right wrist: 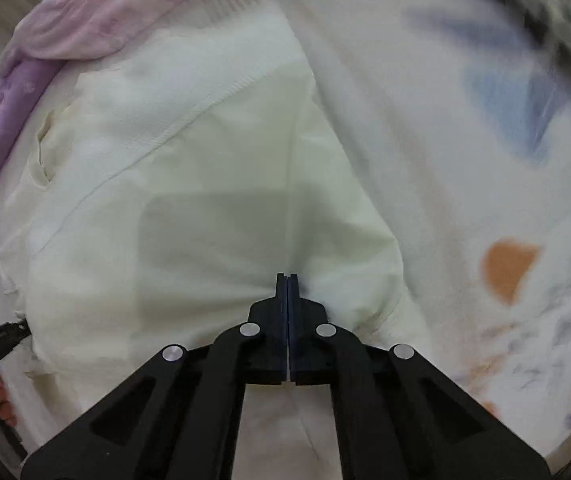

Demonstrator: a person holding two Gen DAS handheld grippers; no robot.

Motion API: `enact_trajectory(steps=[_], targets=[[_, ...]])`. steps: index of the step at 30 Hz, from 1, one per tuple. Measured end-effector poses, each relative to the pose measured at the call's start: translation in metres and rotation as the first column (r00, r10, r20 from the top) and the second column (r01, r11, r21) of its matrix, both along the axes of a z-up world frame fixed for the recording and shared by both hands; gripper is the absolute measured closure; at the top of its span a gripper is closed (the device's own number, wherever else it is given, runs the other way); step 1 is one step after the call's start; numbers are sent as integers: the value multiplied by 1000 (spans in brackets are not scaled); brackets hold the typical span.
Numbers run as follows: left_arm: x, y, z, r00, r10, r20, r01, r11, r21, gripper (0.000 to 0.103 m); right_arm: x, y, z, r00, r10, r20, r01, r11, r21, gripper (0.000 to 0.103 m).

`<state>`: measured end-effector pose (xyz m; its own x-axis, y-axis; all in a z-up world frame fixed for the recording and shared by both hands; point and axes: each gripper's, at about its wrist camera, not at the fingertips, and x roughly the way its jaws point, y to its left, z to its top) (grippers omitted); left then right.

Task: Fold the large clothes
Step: 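Lift the sleeve with the right tool and fold it across the jacket front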

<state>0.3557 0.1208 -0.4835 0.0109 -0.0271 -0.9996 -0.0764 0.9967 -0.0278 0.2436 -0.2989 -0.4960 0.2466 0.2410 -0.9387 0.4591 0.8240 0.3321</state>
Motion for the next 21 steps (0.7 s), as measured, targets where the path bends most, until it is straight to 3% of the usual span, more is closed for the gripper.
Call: enact_trajectory(steps=[3, 5, 9, 12, 15, 17, 19, 21], targets=[[7, -2, 12, 1000, -24, 12, 23, 997, 77, 91, 28, 6, 24, 995, 96, 28, -91, 987, -132, 101], [17, -1, 9, 1000, -28, -4, 28, 996, 89, 90, 69, 0, 26, 989, 146, 19, -140, 974, -178, 101], [27, 0, -6, 999, -13, -35, 16, 995, 94, 90, 147, -27, 9, 989, 148, 11, -143, 971, -190, 101], [25, -6, -7, 999, -47, -20, 49, 991, 121, 91, 175, -37, -6, 977, 188, -100, -197, 975, -99, 101], [20, -6, -4, 999, -43, -21, 46, 992, 118, 91, 153, -38, -1, 955, 233, -184, -236, 972, 1, 101], [8, -8, 3, 997, -35, -62, 43, 990, 135, 91, 119, -31, 3, 933, 282, -223, -279, 959, 44, 101], [-5, -8, 10, 997, -28, -74, 37, 992, 124, 91, 65, -14, 2, 887, 356, -293, -347, 934, 83, 101], [-21, -4, 8, 996, -8, -88, 17, 995, 102, 91, 22, -5, 0, 878, 365, -309, -359, 930, 79, 102]])
